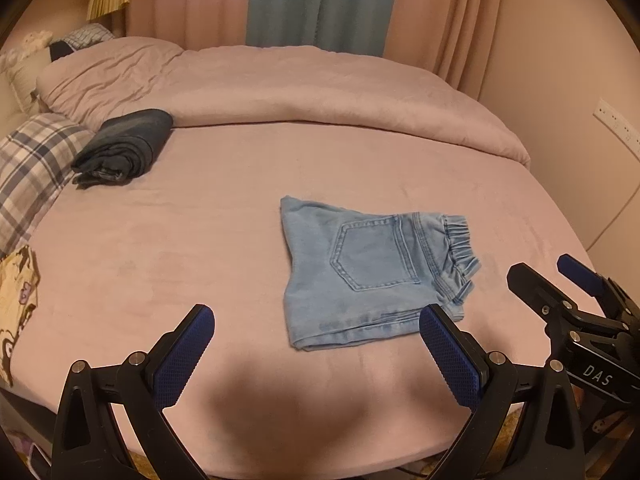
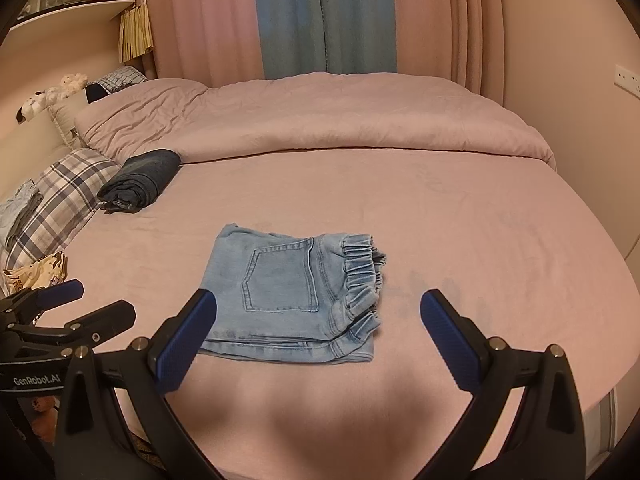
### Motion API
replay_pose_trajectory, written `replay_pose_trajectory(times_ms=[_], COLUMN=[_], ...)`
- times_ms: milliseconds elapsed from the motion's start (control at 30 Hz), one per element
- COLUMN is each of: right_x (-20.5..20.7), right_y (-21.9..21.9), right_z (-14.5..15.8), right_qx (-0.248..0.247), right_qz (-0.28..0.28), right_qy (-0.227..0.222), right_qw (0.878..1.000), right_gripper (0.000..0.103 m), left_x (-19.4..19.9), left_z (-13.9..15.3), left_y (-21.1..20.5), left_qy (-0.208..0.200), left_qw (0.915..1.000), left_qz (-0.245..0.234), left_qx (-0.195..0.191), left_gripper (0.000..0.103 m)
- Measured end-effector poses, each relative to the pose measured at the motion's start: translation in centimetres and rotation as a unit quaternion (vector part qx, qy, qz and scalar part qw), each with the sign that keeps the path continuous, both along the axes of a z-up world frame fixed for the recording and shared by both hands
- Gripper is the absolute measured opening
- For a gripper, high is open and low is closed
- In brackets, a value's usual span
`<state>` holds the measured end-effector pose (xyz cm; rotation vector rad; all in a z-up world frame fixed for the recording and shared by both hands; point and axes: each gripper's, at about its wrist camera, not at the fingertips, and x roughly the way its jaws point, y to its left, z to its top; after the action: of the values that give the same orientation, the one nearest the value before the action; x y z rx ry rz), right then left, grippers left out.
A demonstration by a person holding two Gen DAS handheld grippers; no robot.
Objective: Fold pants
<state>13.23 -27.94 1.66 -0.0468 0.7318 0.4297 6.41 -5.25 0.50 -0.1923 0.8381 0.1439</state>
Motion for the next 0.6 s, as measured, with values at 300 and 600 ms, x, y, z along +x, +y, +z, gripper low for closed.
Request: replay_pose_trajectory(times_ms=[300,600], right_x=[-0.01,0.08], right_y=[-0.01,-0.13], right_z=[-0.07,-0.26], right_qx=[-0.001,-0.002], right_qz=[0.000,-0.001], right_qy=[0.001,0.002], right_qw=[1.000,1.000], right_gripper=[0.103,0.103], left_x=[0.01,0.06], left_z=[0.13,0.26], left_y=[-0.12,-0.16], left_qy=[0.000,-0.002], left_qw=[1.0000,1.0000], left_qz=[-0.002,-0.004], left_qx=[0.000,0.000], left_gripper=[0.102,0.102])
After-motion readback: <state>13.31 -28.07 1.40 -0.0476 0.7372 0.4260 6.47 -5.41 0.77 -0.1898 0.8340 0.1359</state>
